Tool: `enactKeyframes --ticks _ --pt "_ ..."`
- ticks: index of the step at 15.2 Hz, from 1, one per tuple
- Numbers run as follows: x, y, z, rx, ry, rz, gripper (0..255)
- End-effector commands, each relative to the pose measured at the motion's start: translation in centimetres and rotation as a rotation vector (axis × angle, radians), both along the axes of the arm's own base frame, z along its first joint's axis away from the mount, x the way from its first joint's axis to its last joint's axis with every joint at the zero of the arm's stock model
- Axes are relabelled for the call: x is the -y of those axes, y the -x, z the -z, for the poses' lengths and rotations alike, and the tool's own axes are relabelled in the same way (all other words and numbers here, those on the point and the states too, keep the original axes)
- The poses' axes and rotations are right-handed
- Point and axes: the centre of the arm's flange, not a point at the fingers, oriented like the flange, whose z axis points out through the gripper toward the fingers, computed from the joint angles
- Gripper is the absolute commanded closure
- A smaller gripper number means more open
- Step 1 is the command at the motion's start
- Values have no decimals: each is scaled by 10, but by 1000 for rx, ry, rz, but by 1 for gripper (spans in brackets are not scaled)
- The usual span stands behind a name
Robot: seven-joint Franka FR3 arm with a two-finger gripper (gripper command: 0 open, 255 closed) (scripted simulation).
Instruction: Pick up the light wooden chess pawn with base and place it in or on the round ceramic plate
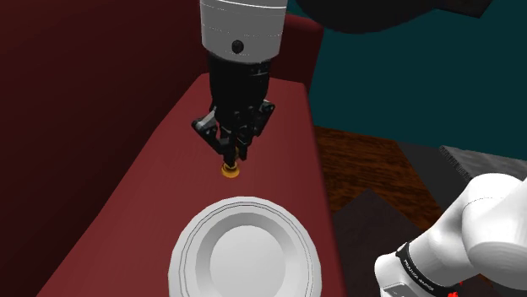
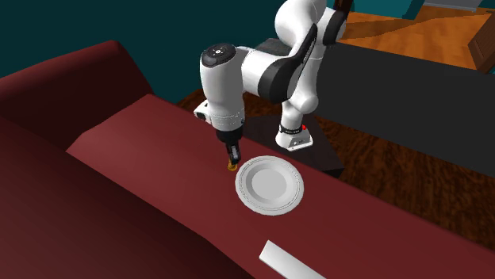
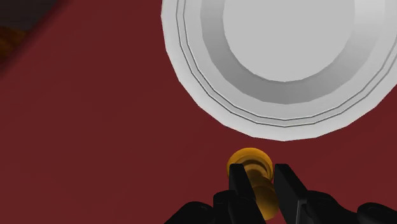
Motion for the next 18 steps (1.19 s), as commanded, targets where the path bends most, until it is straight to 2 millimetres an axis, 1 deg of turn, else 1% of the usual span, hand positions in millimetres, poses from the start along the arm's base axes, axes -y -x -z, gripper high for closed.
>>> enactKeyframes --ticks 1,8,9,18 --pt "-6 26 0 0 0 1 255" --pt "-27 116 -6 0 0 1 255" --pt "-28 125 -6 0 0 1 255" --pt "-28 125 41 0 0 1 255"
